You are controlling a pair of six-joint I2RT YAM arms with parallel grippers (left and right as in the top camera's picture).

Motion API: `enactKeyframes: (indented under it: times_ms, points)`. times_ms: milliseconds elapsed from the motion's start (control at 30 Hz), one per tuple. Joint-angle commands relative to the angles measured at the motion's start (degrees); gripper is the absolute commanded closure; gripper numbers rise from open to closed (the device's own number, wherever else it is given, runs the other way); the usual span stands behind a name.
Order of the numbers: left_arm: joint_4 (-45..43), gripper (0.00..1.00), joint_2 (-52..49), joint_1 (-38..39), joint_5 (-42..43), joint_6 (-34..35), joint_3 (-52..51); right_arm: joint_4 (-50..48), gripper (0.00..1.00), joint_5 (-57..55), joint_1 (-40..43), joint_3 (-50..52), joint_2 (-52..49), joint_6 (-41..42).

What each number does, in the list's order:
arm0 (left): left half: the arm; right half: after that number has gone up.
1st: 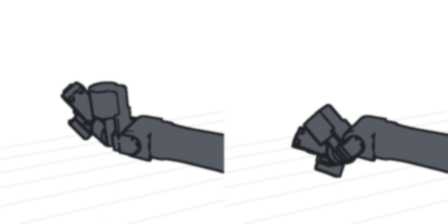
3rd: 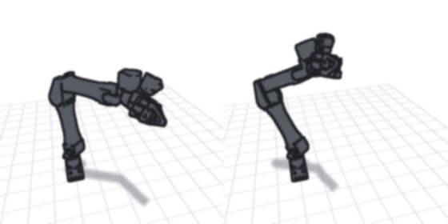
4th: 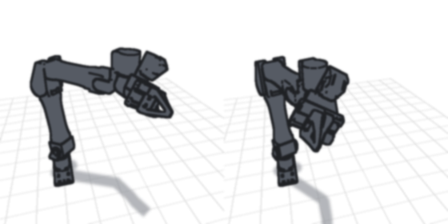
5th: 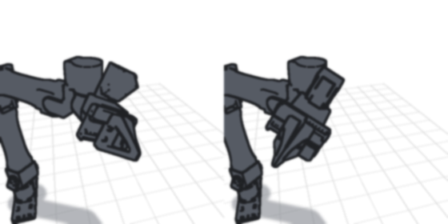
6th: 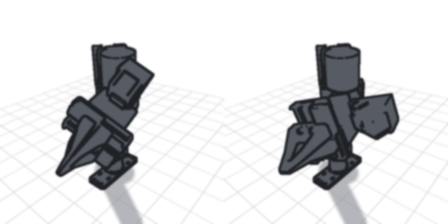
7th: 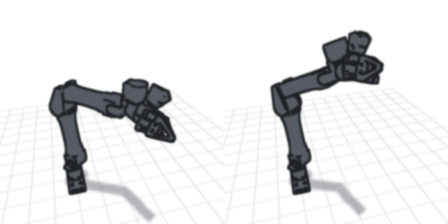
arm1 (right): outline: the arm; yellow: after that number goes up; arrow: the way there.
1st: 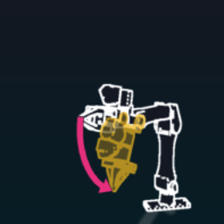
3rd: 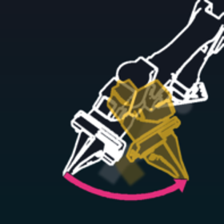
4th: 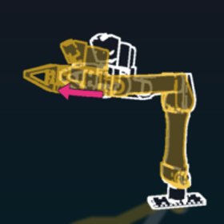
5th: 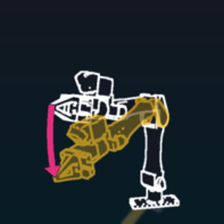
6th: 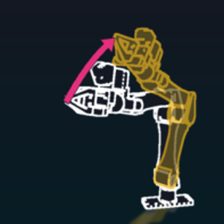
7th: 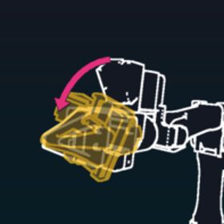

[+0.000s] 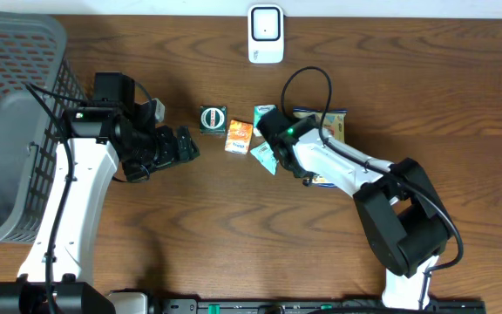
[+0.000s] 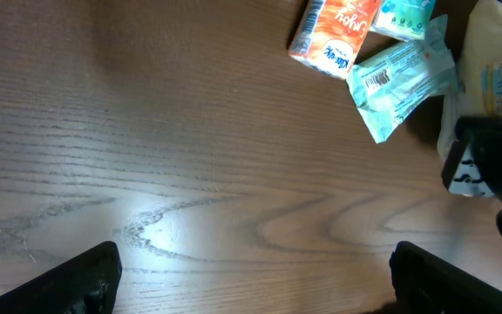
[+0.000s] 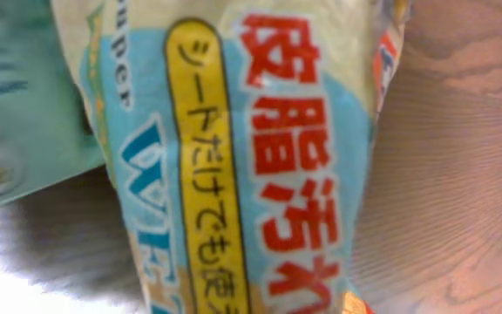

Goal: Scan the item barcode
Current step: 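Grasp the yellow wipes pack with the right gripper and lift it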

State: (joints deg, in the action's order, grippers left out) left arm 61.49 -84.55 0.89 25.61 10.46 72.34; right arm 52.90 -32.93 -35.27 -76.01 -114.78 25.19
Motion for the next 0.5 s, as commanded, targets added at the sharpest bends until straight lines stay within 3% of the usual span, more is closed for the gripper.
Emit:
enactKeyframes:
  times_ms: [0, 133, 300, 467]
  points:
    - [0.1, 0.02, -0.4, 0.1, 0.3, -0.8, -0.1, 2.4, 0.99, 3.4, 1.6, -6.3, 1.0, 0.5]
    - [0.2, 0.02, -0.4, 0.1, 0.3, -0.8, -0.1, 5.7, 0.99, 12.8, 5.0, -14.4, 1.4, -1.9]
    - [0.1, 0.02, -0.4, 0.1, 0.3, -0.8, -0.1, 5.1, 0.99, 38.5, 12.2, -20.2, 1.4, -12.9]
    - [0.1, 0.02, -0.4, 0.1, 0.3, -0.8, -0.1, 4.1, 0.99, 61.2, 22.4, -20.1, 1.3, -18.0]
